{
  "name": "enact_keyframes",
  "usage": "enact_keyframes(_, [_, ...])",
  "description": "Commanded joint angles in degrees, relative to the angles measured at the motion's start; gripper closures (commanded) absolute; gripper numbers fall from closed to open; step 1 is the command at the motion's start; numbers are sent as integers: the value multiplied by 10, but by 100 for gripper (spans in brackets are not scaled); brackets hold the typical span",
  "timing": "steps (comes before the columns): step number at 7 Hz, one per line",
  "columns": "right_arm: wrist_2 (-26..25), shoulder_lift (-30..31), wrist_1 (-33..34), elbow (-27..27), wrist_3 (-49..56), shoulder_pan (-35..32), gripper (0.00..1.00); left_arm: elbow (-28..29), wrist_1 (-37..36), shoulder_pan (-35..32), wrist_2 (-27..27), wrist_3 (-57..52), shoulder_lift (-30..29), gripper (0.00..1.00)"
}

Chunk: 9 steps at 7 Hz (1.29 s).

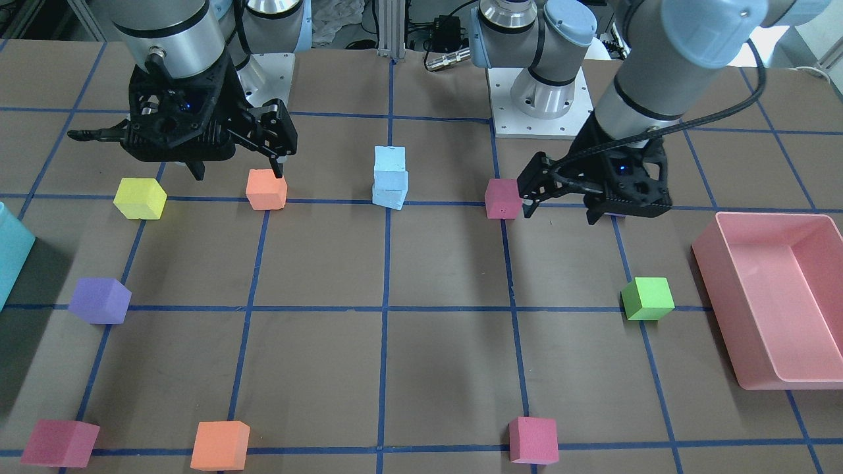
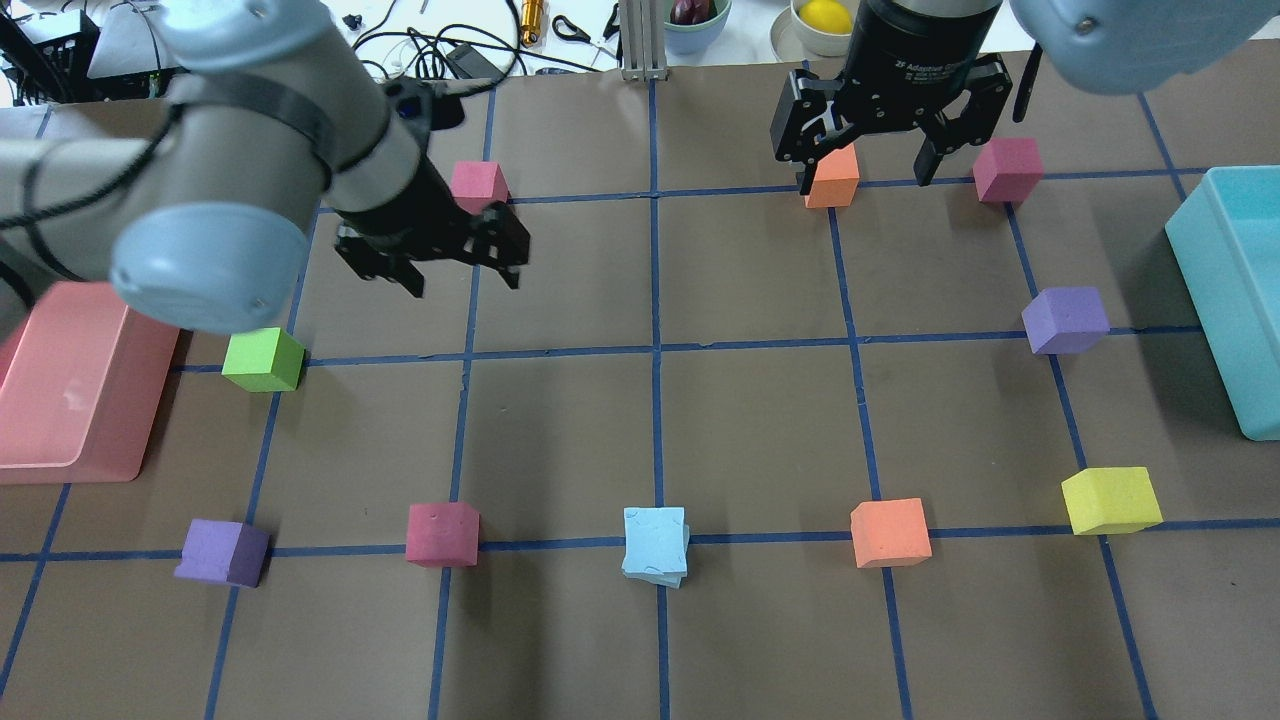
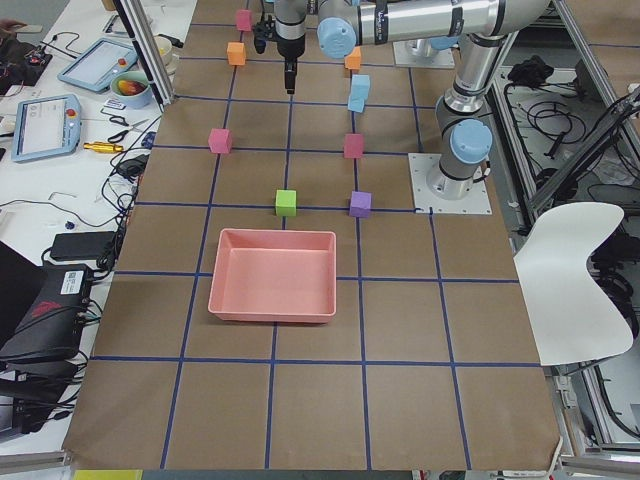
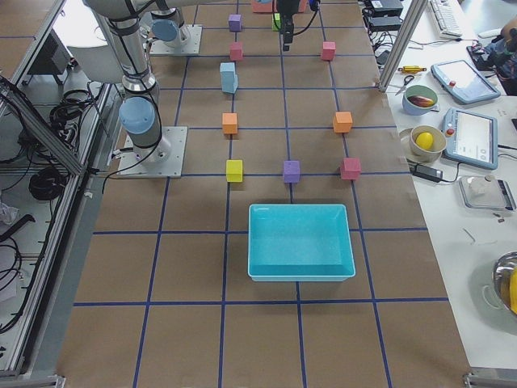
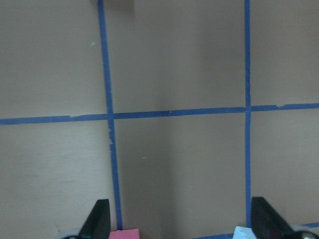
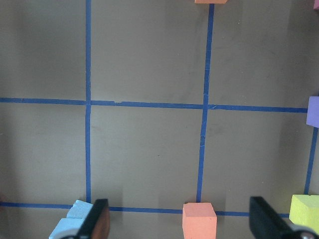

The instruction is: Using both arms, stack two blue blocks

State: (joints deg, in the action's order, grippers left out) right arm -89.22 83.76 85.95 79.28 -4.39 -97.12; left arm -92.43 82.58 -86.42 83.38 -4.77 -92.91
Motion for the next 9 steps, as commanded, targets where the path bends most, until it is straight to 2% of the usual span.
enact_keyframes(1, [1, 0, -1, 0, 0, 0, 0, 15, 16, 4, 34, -10, 36, 0])
enact_keyframes(3, [1, 0, -1, 0, -1, 0, 0, 13, 15, -16, 83, -4, 41, 0])
enact_keyframes(9, [3, 0, -1, 0, -1, 0, 0, 11, 7, -28, 86, 13, 43, 0])
